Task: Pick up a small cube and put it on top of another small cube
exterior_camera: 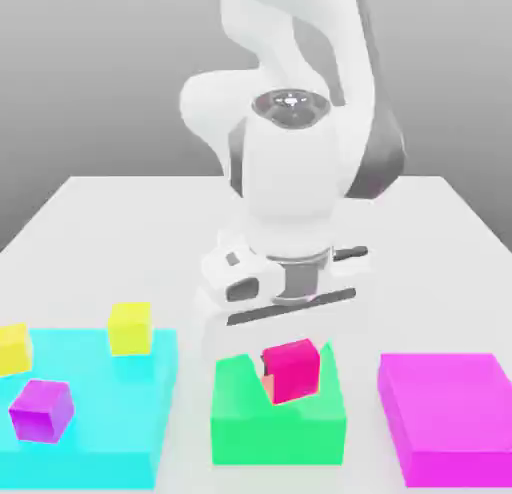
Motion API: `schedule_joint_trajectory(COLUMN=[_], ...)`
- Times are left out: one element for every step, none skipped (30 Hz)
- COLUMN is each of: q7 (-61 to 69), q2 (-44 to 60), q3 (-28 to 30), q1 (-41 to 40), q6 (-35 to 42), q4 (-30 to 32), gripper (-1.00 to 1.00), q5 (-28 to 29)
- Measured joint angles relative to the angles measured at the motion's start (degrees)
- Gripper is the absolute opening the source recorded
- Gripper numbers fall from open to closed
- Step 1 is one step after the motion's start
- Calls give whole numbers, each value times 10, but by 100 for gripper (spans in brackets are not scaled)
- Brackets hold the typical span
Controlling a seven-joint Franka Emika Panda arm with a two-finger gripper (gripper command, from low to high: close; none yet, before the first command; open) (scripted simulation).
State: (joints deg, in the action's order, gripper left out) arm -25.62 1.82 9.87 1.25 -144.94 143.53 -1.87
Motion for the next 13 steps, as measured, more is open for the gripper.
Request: schedule_joint_trajectory(q7=[10, 19, 28, 36, 44, 52, 58, 65, 71, 74, 74, 74, 74], q2=[4, 7, 10, 13, 19, 31, 46, 63, 81, 91, 91, 91, 91], q3=[14, 26, 38, 50, 59, 59, 58, 56, 53, 52, 52, 52, 52], q1=[-30, -57, -84, -109, -128, -133, -135, -137, -140, -141, -141, -141, -141], q6=[16, 32, 47, 62, 70, 64, 49, 31, 11, 0, 0, 0, 0], q4=[-20, -39, -58, -76, -91, -96, -97, -95, -92, -91, -91, -91, -91], gripper=[-100, -100, -100, -100, -100, -100, -100, -100, -100, 100, 100, 100, 100], q5=[0, 0, 0, 0, -1, -6, -13, -21, -29, -34, -34, -34, -34])
